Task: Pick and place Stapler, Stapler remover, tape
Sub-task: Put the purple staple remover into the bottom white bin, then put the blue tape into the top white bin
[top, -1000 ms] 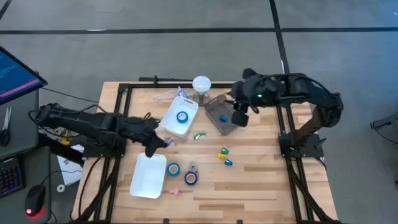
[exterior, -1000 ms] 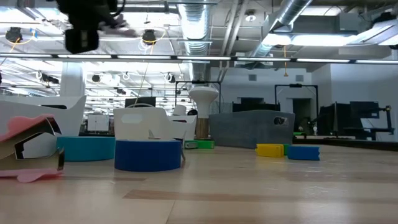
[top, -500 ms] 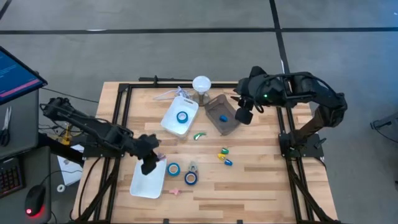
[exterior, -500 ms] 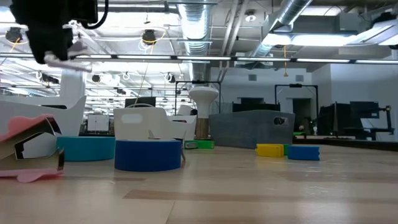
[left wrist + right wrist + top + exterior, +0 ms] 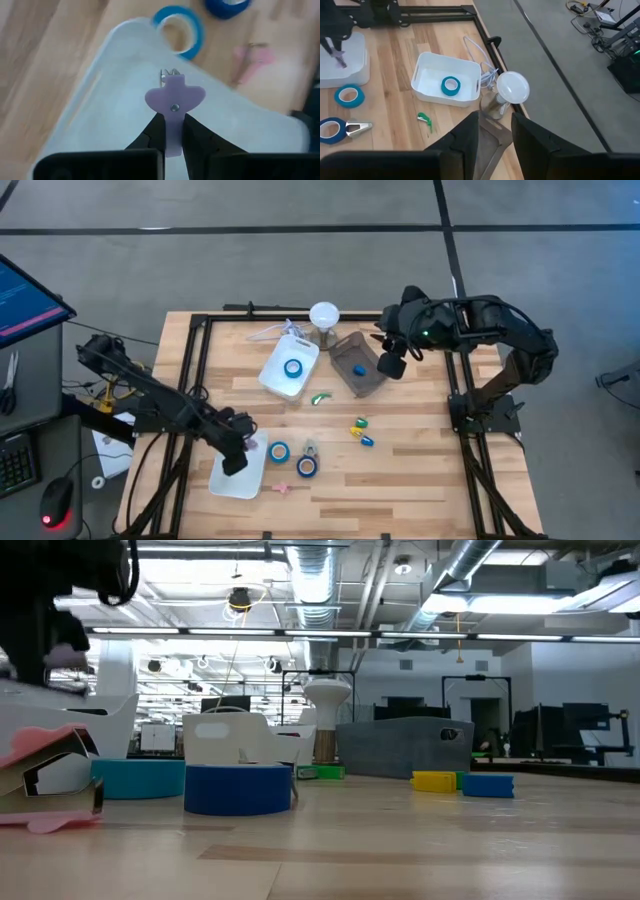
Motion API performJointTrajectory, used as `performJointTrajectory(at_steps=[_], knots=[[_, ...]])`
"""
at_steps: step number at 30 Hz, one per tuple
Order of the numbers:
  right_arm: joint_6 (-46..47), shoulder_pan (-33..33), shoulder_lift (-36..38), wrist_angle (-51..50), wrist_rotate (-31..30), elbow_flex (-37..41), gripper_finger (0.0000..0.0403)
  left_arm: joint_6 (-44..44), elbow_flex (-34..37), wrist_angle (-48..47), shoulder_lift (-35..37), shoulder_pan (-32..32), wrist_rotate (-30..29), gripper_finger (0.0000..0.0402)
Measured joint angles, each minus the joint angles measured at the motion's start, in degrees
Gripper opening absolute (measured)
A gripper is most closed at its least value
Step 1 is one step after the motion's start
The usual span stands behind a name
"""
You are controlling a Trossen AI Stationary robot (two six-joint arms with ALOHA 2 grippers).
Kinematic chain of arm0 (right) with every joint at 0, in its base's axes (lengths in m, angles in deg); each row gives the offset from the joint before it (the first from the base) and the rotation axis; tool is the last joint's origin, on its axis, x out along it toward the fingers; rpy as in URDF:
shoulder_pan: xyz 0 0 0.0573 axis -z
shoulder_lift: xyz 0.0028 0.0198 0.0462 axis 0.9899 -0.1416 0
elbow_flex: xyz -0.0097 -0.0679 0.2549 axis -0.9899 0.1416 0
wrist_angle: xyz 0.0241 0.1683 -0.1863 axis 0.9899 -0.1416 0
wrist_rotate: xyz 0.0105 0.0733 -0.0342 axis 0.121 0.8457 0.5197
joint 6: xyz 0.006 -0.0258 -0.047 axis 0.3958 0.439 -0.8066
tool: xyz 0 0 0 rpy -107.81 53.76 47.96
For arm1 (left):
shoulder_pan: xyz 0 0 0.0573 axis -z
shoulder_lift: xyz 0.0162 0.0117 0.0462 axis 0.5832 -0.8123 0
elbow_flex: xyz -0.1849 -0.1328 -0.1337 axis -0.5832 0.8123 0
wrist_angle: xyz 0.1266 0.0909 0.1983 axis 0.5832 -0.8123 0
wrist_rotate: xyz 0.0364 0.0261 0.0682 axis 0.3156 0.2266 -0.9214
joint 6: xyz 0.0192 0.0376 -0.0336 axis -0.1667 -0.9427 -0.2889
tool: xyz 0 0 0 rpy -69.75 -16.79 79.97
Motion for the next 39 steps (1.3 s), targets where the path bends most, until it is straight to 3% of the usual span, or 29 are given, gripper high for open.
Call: performJointTrajectory(at_steps=[18,39], knots=[[-0.61,-0.02,0.0,0.88,0.01,0.0,0.0108,0.77,2.19,0.81,-5.86,-0.24,-0.17,0.0026],[-1.23,-0.11,0.0,0.93,0.25,0.0,0.0108,3.67,5.64,4.44,-5.61,-0.29,0.27,0.0091]])
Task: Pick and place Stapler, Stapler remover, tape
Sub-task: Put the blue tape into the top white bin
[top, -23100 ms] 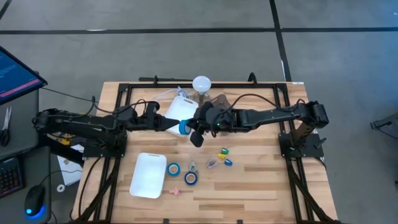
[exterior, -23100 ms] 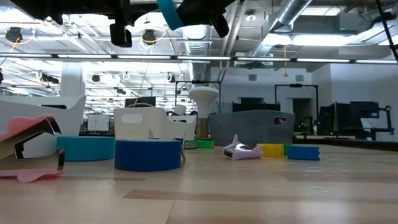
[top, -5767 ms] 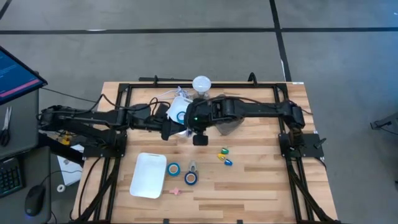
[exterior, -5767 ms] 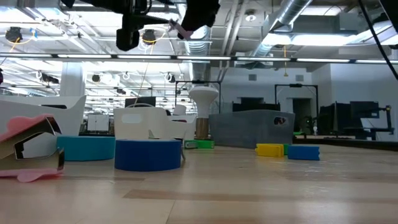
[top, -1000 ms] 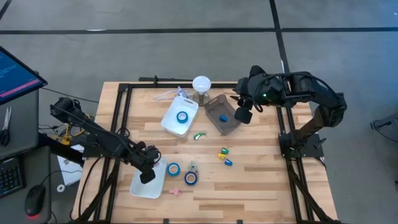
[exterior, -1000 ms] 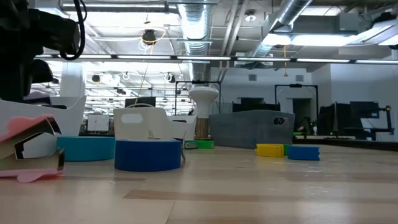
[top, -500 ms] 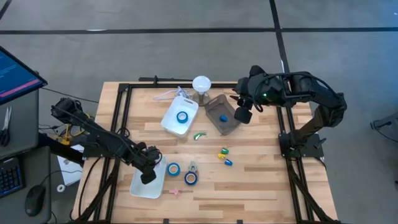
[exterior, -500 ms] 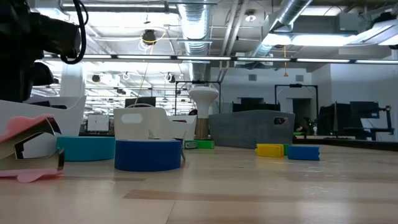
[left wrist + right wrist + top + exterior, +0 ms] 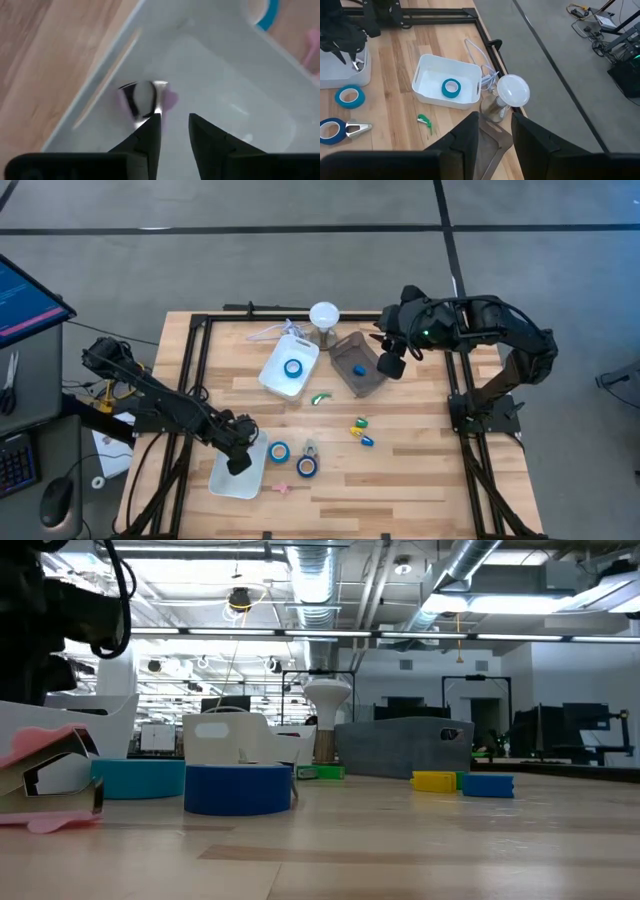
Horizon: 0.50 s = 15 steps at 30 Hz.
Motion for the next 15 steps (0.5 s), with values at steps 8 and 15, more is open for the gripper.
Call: performJointTrajectory(at_steps=[8,15], knots=[[0.0,-0.37,0.0,0.66,0.2,0.0,0.0108,-1.85,-2.59,2.84,3.45,0.0,-1.58,0.0082],[0.05,-0.39,0.0,0.83,0.22,0.0,0.0108,-10.62,-8.42,3.58,8.09,-0.38,-9.23,0.0065]])
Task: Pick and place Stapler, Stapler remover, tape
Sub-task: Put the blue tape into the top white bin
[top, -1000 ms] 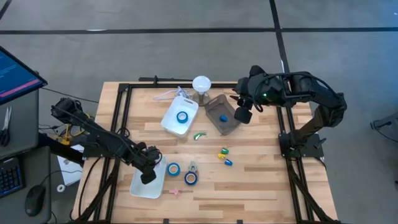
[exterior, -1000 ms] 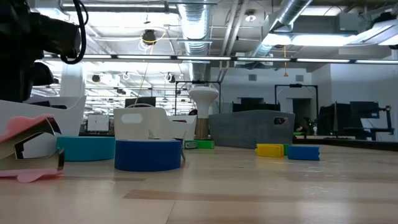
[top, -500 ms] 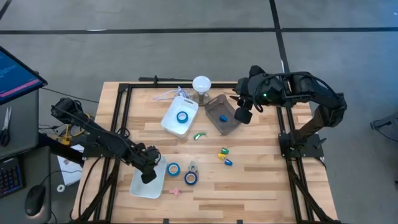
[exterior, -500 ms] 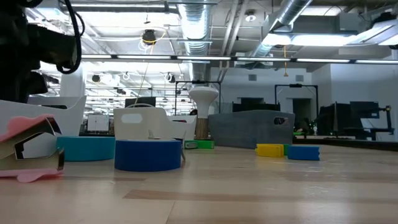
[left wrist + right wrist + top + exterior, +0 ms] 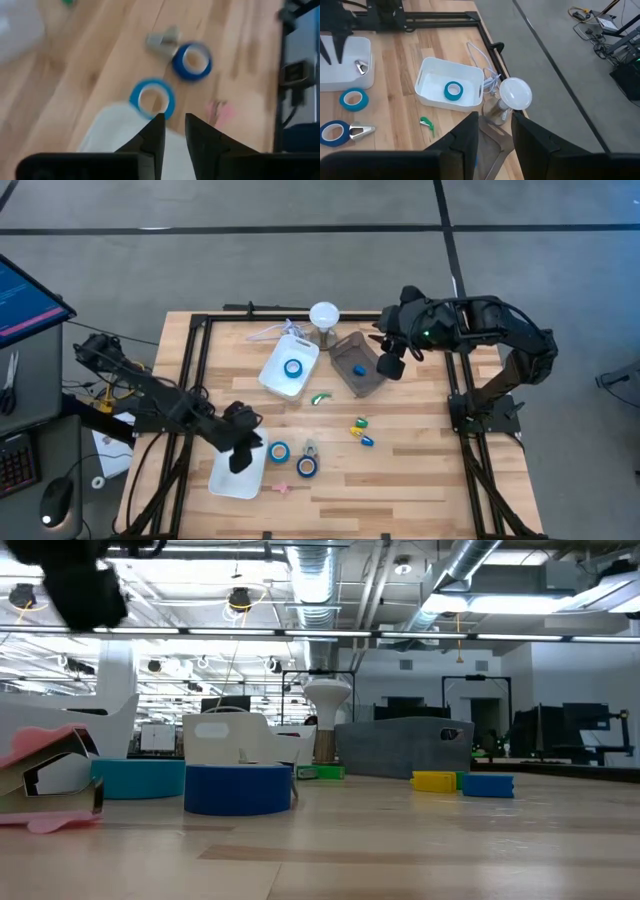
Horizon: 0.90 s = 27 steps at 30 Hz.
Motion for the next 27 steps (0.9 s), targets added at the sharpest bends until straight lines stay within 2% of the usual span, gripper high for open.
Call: performJointTrajectory(at_steps=[7,15,20,27], knots=[[0.11,0.48,0.0,0.79,-0.02,0.0,0.0108,-14.63,-7.76,0.42,-2.11,-6.51,-0.5,0.0039],[0.13,0.5,0.0,1.0,-0.01,0.0,0.0108,-36.01,-10.11,-0.1,-11.28,-13.31,6.13,0.0027],[0.13,0.5,0.0,0.89,0.0,0.0,0.0108,-46.3,-10.09,-0.03,-16.02,-14.26,7.31,0.0053],[0.11,0.5,0.0,0.88,-0.02,0.02,0.0108,-48.08,-10.05,0.18,-21.49,-15.27,10.54,0.0126]])
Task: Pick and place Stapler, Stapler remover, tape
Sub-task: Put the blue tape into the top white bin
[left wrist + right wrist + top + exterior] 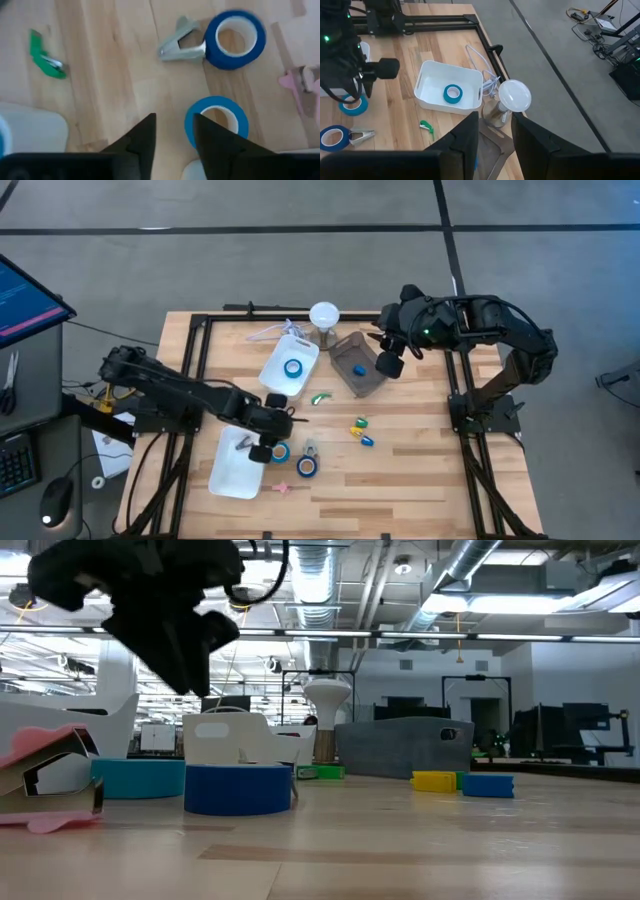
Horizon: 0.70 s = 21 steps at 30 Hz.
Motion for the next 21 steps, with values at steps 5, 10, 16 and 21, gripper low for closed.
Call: performJointTrajectory(at_steps=[5,10,16,21], knots=[[-0.04,0.0,0.0,-0.01,0.01,0.0,0.0108,-0.02,0.0,0.46,-3.19,0.02,0.1,0.0168],[-0.13,0.0,0.0,-0.02,0.0,0.0,0.0108,-0.05,0.02,0.56,-6.12,0.0,3.54,0.0179],[-0.15,0.0,0.0,-0.02,0.01,0.0,0.0108,-0.02,0.04,0.65,-8.45,0.02,5.88,0.0168],[-1.05,-0.01,0.0,-0.02,0.0,0.0,0.0108,0.23,0.04,0.76,-10.79,0.02,5.87,0.0157]])
